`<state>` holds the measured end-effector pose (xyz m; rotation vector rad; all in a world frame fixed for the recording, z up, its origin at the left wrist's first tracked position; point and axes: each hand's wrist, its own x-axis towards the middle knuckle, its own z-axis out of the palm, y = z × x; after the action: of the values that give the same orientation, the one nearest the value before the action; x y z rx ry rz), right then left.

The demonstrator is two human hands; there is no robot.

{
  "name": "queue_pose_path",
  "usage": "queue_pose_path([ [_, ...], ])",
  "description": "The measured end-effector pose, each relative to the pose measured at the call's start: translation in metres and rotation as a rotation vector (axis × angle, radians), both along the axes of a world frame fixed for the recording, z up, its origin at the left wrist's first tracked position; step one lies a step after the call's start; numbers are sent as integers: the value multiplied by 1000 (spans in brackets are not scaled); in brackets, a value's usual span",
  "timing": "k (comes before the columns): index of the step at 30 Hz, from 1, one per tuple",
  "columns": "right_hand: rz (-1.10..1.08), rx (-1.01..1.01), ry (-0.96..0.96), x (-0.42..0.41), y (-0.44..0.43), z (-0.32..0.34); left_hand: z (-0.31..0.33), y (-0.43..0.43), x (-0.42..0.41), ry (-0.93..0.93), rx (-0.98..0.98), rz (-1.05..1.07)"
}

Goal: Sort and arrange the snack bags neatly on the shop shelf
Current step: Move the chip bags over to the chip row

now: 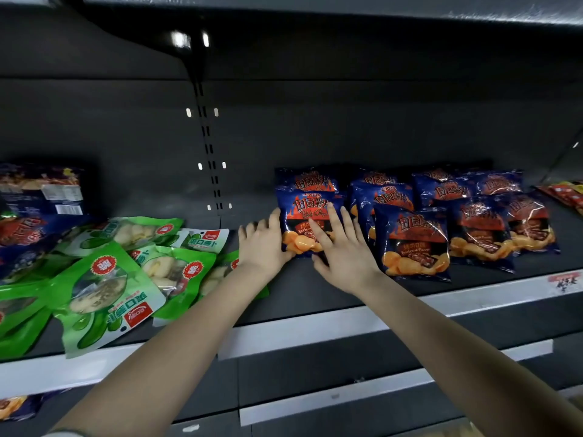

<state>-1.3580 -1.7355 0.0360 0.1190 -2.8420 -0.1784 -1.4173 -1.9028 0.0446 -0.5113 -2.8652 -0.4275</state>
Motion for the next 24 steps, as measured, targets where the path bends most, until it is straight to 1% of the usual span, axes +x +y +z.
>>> queue_pose_path([
  [6,-73,-45,0,-6,-7,-1,-1,11,-1,-39,90,-53],
  [10,-63,-94,11,-9,-9,2,0,4,-6,-34,54,-86],
  [19,-89,-87,-12,-15,-16,6,-3,-4,-8,-20,23,-100],
  [24,-30,-102,11,-15,-12,6,-6,-8,-10,-27,28,-78],
])
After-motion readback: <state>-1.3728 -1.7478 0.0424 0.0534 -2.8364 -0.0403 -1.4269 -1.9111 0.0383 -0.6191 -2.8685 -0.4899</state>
